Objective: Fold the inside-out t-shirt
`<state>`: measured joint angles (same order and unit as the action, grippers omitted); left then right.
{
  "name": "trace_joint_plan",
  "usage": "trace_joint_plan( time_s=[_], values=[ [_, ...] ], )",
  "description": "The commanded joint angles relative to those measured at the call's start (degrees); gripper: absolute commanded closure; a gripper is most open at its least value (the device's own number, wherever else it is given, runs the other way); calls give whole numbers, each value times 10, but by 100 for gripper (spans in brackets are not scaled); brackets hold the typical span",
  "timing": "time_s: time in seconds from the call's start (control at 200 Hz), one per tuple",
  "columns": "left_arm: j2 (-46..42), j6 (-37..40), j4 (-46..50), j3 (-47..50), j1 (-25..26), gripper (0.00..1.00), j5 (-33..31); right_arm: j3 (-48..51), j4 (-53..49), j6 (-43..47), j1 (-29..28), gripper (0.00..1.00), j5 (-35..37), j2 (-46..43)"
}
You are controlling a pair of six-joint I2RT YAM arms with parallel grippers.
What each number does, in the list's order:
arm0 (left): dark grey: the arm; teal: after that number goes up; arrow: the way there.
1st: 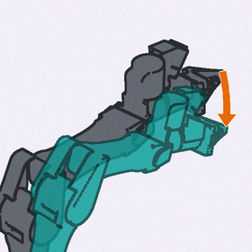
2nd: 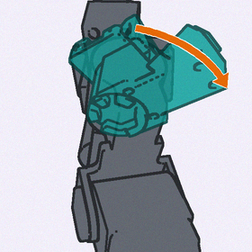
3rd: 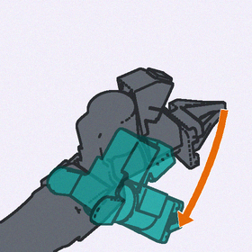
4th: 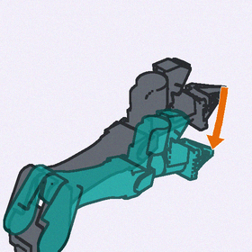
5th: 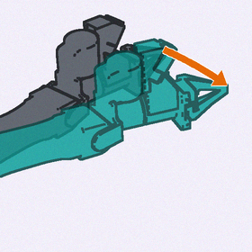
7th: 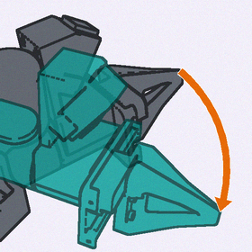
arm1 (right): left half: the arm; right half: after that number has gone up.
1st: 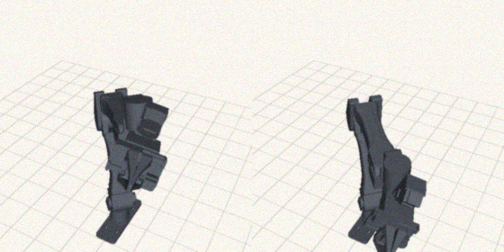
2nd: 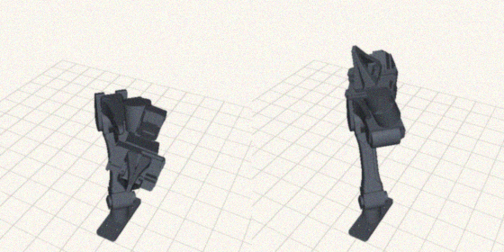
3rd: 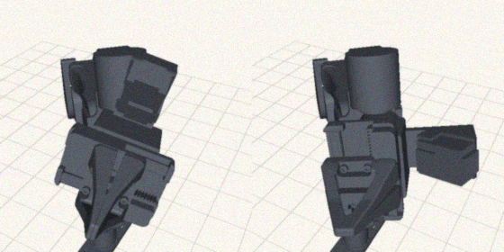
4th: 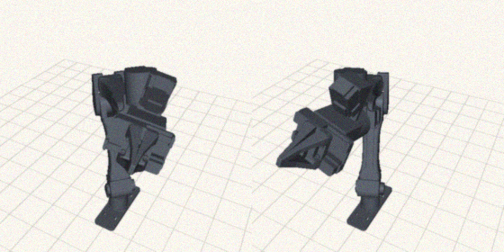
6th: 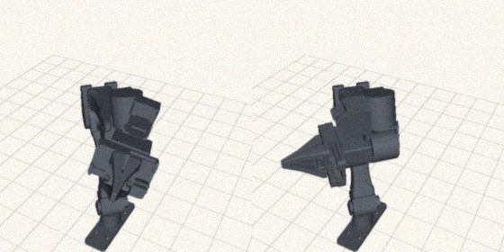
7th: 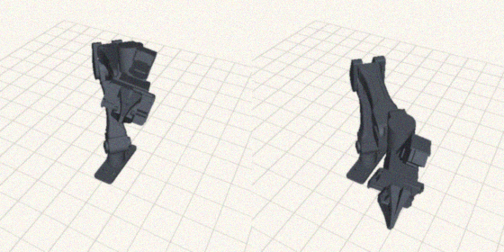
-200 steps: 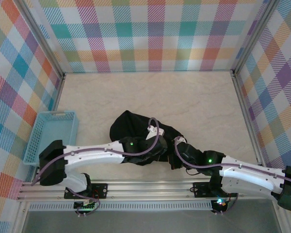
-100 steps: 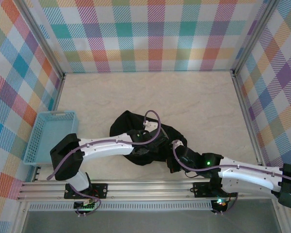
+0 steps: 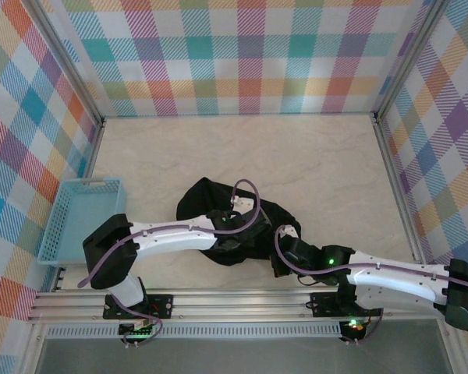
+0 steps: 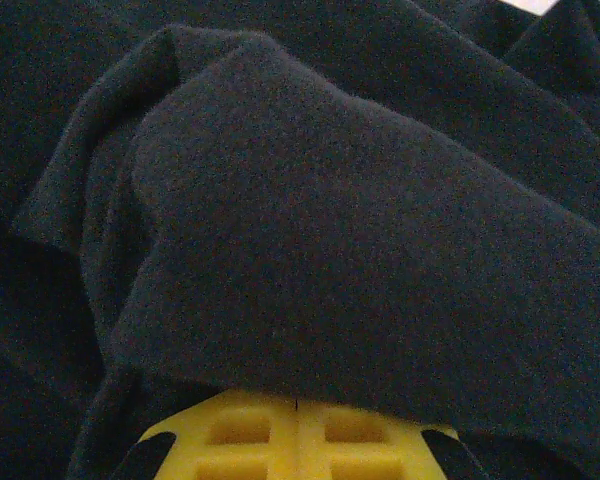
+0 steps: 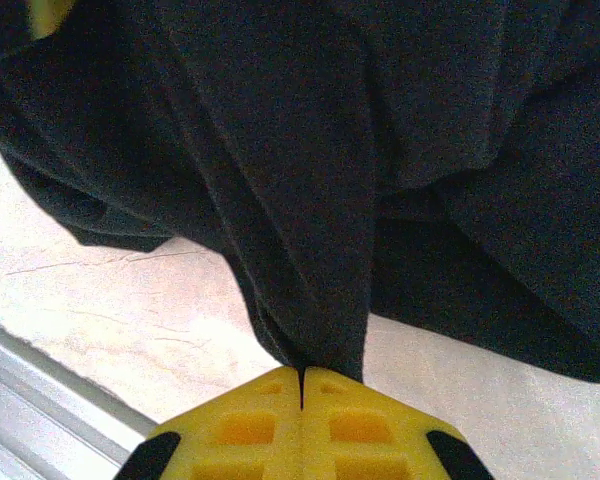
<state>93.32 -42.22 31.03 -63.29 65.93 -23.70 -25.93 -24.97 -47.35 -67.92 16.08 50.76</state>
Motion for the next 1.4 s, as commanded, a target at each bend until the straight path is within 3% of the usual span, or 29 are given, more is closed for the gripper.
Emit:
trace_joint_plan(
  time_s=[0.0, 0.085, 0.165, 0.225, 0.375, 0.56, 0.75, 0.875, 0.96, 1.2, 1.395],
  values=[
    [-51, 1, -13, 27, 19, 100, -22, -13, -11, -22, -3, 100, 24, -6],
    [-78, -4, -25, 52, 23, 100, -25, -13, -10, -11, -2, 95, 19, -11],
    [-95, -16, -18, 67, 23, 100, -34, -34, -55, -1, -1, 66, 44, -15],
    [-108, -21, -24, 84, 24, 100, -36, -62, -90, 25, -1, 56, 61, -19],
    [-149, -26, -79, 134, 21, 96, -20, -142, -117, 109, -1, 50, 68, 17],
    [-208, -12, -146, 187, 20, 100, 1, -203, -90, 149, 18, 44, 36, 133],
    [-286, 11, -210, 243, 20, 100, 27, -210, -30, 155, 76, 50, -37, 207],
    [-308, 38, -222, 258, 21, 100, 61, -220, -16, 148, 120, 79, -61, 224],
    [-318, 60, -225, 262, 22, 100, 84, -220, -5, 140, 156, 93, -85, 217],
    [-350, 126, -243, 278, 22, 100, 141, -218, 6, 122, 265, 100, -173, 215],
    [-345, 142, -249, 286, 14, 100, 150, -217, 16, 156, 268, 96, -205, 214]
  ],
)
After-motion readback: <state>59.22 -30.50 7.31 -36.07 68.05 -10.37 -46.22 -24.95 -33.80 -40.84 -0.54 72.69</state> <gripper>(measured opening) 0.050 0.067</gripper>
